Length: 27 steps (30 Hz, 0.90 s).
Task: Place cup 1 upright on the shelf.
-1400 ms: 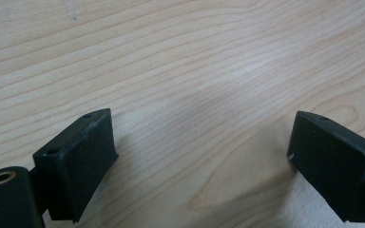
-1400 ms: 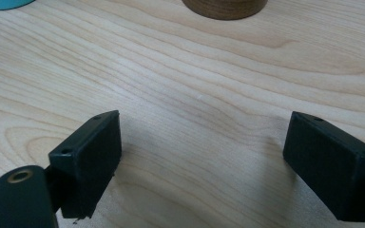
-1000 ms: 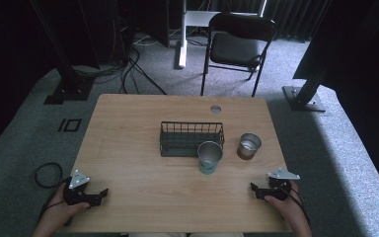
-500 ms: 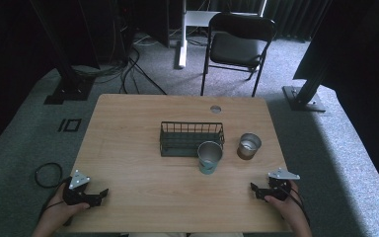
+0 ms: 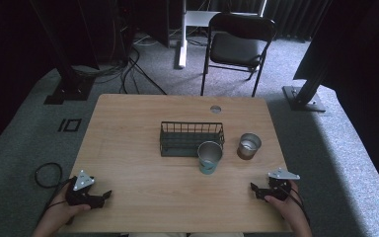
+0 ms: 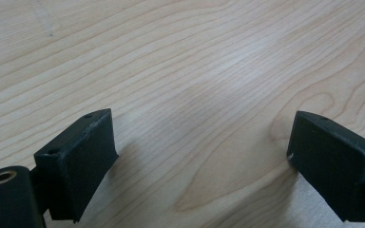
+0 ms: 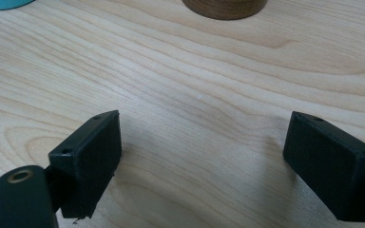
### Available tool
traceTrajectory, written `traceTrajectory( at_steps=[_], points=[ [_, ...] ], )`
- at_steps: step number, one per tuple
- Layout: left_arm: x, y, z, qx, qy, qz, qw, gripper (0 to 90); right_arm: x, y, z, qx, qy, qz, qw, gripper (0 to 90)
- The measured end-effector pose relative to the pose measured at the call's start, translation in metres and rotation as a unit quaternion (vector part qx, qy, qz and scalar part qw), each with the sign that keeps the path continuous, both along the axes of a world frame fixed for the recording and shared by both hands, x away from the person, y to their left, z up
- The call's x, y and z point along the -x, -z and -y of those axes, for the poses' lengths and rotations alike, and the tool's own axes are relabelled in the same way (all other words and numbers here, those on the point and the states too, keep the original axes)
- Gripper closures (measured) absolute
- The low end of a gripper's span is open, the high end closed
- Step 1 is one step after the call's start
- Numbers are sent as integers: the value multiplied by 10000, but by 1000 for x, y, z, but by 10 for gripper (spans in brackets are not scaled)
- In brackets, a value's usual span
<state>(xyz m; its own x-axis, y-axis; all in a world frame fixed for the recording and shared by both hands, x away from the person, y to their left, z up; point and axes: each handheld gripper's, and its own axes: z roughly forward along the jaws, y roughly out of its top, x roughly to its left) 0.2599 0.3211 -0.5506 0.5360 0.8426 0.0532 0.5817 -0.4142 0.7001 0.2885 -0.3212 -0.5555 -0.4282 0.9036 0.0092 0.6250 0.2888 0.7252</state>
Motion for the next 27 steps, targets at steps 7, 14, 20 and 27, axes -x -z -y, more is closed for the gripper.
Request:
traceTrajectory(
  at_steps=[7, 14, 20, 27],
  points=[
    [-2, -1, 8, 16, 106, -4, 9999, 96, 0, 0, 0, 1, -2, 0, 10000, 121],
    [-4, -5, 17, 35, 279, 46, 9996, 96, 0, 0, 0, 1, -2, 0, 10000, 122],
    [-7, -9, 26, 24, 419, 75, 9991, 96, 0, 0, 0, 1, -1, -1, 10000, 121],
    [-9, -12, 37, 73, 630, 67, 9980, 95, 0, 0, 0, 1, -1, 0, 10000, 122]
  ],
)
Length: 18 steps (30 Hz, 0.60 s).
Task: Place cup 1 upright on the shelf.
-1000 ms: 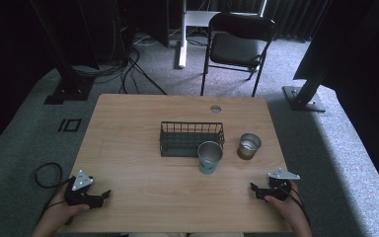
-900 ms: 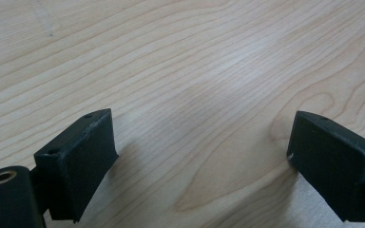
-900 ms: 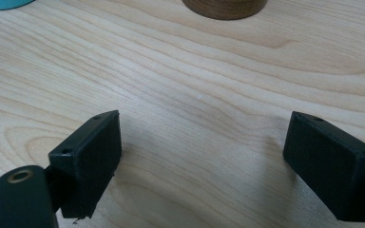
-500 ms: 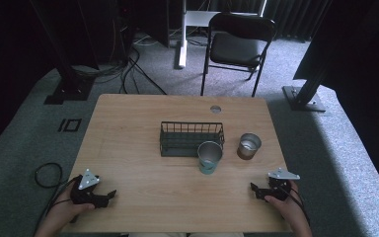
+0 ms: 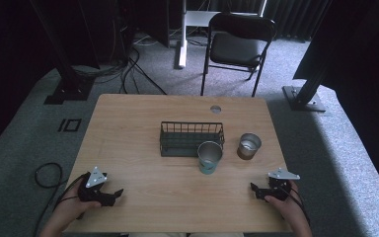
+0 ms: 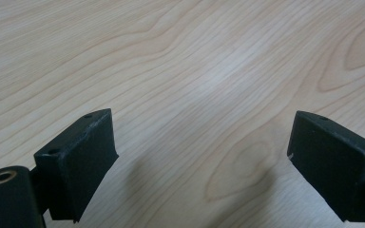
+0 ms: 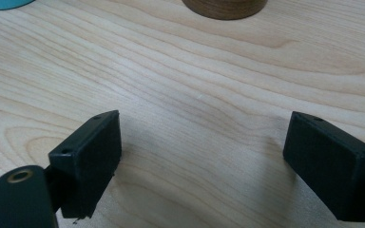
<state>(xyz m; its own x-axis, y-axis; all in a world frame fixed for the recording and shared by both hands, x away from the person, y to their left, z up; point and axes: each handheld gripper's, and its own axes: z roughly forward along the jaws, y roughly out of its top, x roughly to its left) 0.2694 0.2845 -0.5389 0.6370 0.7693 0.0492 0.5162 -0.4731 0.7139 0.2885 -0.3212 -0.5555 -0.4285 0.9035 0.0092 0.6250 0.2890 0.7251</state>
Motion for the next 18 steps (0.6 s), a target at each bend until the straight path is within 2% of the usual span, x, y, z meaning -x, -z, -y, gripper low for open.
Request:
traceTrajectory(
  at_steps=[13, 18],
  points=[
    [-8, -4, 21, 1, 231, 36, 9997, 95, 0, 0, 0, 0, -1, 2, 10000, 121],
    [-11, -7, 32, 116, 377, 77, 9992, 95, 0, 0, 0, 1, -1, 1, 10000, 121]
  ],
)
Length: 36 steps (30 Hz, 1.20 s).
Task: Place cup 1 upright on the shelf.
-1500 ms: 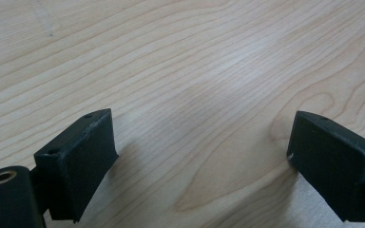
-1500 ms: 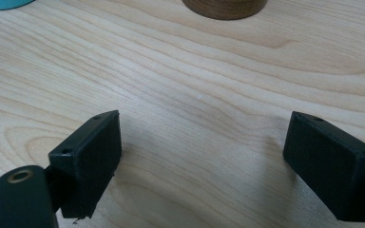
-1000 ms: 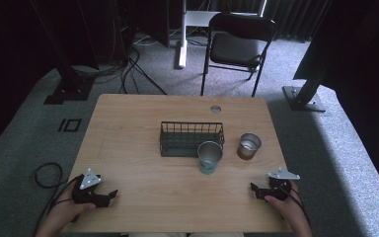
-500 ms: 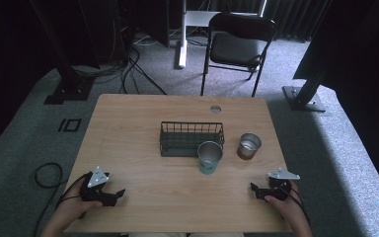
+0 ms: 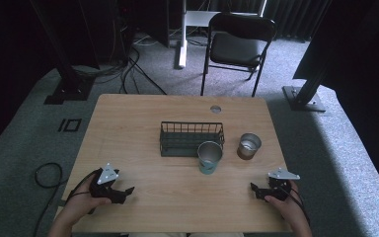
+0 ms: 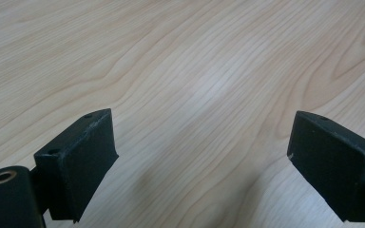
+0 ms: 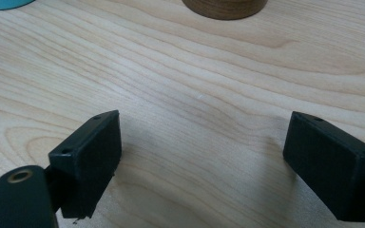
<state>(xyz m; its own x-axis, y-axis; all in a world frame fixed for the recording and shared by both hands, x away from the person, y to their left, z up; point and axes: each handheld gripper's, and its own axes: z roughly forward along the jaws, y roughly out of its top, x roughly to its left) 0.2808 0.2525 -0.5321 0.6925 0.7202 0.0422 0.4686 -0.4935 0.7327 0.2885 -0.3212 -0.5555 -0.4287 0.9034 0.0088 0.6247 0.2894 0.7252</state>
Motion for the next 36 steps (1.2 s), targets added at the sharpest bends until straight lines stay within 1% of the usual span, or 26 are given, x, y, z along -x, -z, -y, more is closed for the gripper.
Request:
traceTrajectory(
  at_steps=[2, 4, 8, 12, 18, 22, 25, 27, 36],
  points=[
    [-1, 0, 2, 0, 26, 7, 10000, 96, 0, 0, 0, 0, -1, 0, 10000, 121],
    [-3, -1, 9, -41, 94, 26, 9999, 96, 0, 0, 0, -1, 0, -1, 10000, 121],
    [-5, -2, 19, -21, 209, 47, 9998, 95, 0, 0, 0, -2, 1, -1, 10000, 121],
    [-7, -5, 29, 37, 340, 63, 9994, 95, 0, 0, 0, -2, 1, -1, 10000, 121],
    [-9, -6, 42, 66, 495, 108, 9987, 95, 0, 0, 0, -1, -1, 1, 10000, 121],
    [-11, -6, 50, 117, 544, 144, 9983, 96, 0, 0, 0, -2, 0, 0, 10000, 122],
    [-12, -7, 56, 222, 638, 196, 9975, 96, 0, 0, 0, -1, 0, 0, 10000, 121],
    [-13, -8, 60, 256, 685, 251, 9970, 95, 0, 0, 0, 0, 0, -1, 10000, 121],
    [-18, -11, 77, 238, 861, 239, 9957, 95, 0, 0, 0, -5, 5, -3, 10000, 121]
  ],
)
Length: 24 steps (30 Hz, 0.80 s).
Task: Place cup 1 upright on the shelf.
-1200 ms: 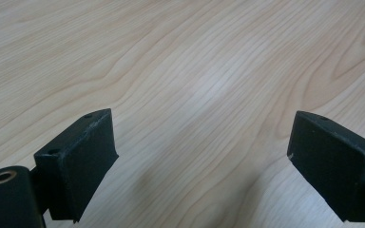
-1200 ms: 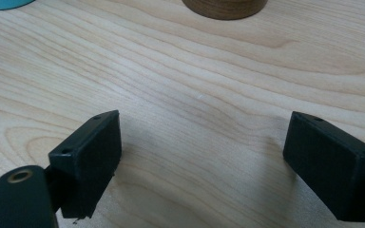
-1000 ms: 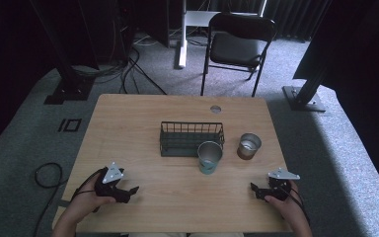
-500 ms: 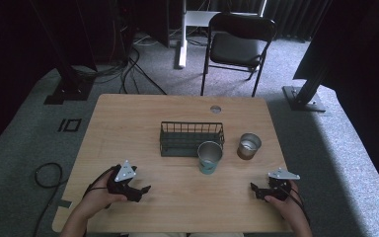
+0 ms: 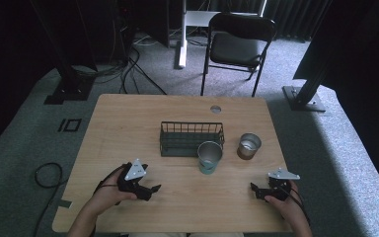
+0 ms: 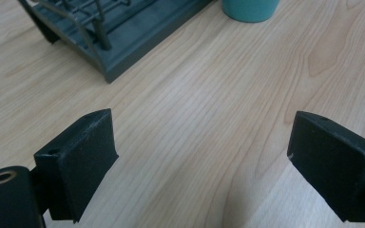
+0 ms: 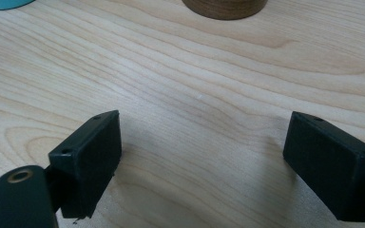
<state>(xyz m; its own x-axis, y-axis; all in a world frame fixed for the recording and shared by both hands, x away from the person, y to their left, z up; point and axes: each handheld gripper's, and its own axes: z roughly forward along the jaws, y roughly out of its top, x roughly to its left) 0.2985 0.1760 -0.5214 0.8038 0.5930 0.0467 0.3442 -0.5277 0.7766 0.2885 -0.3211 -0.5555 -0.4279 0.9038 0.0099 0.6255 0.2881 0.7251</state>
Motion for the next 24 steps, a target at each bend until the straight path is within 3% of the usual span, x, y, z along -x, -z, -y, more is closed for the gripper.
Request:
traceTrajectory(
  at_steps=[16, 24],
  points=[
    [-10, -6, 34, 142, 286, 49, 9995, 95, 0, 0, 0, 2, -1, 0, 10000, 121],
    [-15, -10, 47, 238, 314, 187, 9990, 95, 0, 0, 0, 3, 0, -1, 10000, 121]
  ],
)
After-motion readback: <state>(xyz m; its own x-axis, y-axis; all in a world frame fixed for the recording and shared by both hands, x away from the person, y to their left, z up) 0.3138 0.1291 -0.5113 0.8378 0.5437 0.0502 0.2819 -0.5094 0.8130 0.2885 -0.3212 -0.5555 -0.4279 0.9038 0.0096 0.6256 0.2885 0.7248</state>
